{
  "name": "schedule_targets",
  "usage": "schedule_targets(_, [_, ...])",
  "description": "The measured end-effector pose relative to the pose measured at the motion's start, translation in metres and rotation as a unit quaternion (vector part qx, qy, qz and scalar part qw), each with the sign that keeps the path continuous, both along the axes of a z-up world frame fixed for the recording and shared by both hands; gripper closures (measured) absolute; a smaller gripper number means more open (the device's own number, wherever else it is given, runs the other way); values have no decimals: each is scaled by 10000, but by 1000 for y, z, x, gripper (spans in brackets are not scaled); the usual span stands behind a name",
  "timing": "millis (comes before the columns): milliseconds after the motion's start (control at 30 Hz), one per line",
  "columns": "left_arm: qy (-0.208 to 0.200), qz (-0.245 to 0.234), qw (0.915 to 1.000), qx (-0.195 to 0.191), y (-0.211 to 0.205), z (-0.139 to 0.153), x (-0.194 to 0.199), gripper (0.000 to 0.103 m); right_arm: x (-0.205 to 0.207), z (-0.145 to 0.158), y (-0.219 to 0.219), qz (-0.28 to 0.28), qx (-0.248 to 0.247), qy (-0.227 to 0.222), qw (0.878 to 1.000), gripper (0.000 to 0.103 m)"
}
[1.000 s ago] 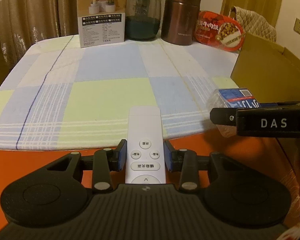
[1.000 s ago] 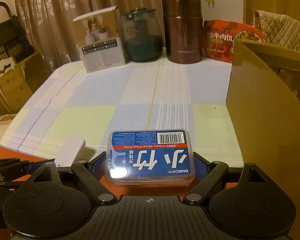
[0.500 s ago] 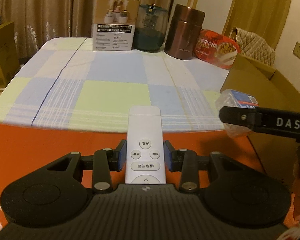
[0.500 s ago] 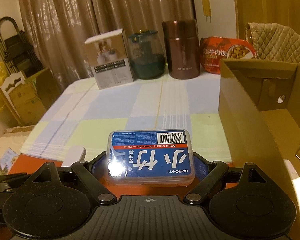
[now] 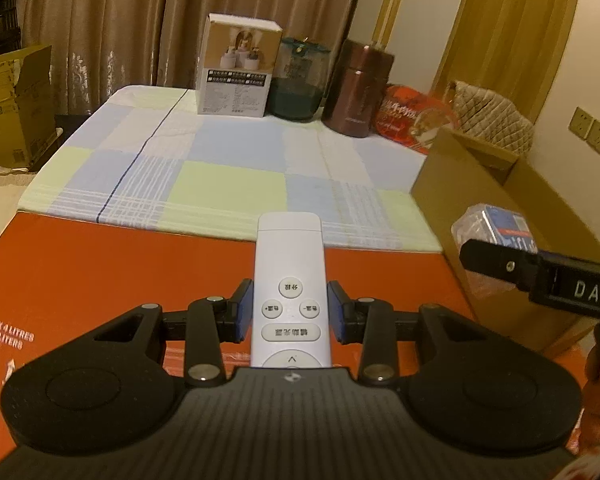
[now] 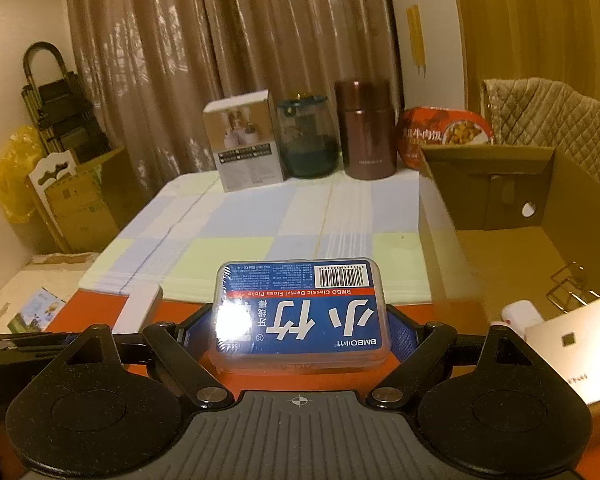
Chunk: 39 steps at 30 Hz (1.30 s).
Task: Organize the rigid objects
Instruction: 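Lift and carry the floss box and white remote over the cardboard box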
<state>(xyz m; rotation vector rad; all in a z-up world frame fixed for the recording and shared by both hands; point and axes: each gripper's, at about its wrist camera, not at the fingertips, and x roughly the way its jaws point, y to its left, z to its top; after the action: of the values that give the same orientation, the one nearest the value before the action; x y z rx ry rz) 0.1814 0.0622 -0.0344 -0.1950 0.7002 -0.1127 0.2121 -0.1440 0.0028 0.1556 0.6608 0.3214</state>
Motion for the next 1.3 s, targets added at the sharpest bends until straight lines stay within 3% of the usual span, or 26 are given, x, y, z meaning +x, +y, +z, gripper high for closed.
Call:
schedule_targets(267, [-334,-182,9991,-199,-30,33,-37,70,-50,22,-24,-60,-18,-410,9991,20])
schedule_targets(633, [-532,-861,9941,-380,-105,67,-60,70,-97,47,-107,-874,-206,-735,9932,20])
schedule_targets(967, [-680,-1474,9860,-376,-187,94,-33,70,-77,60,-188,-1618,-154,-860,9830,20])
schedule_targets(1300, [-550,-1668,9843,-162,-241,94,37,70,-27,51,-218,-1588,-86,-719,9846,20])
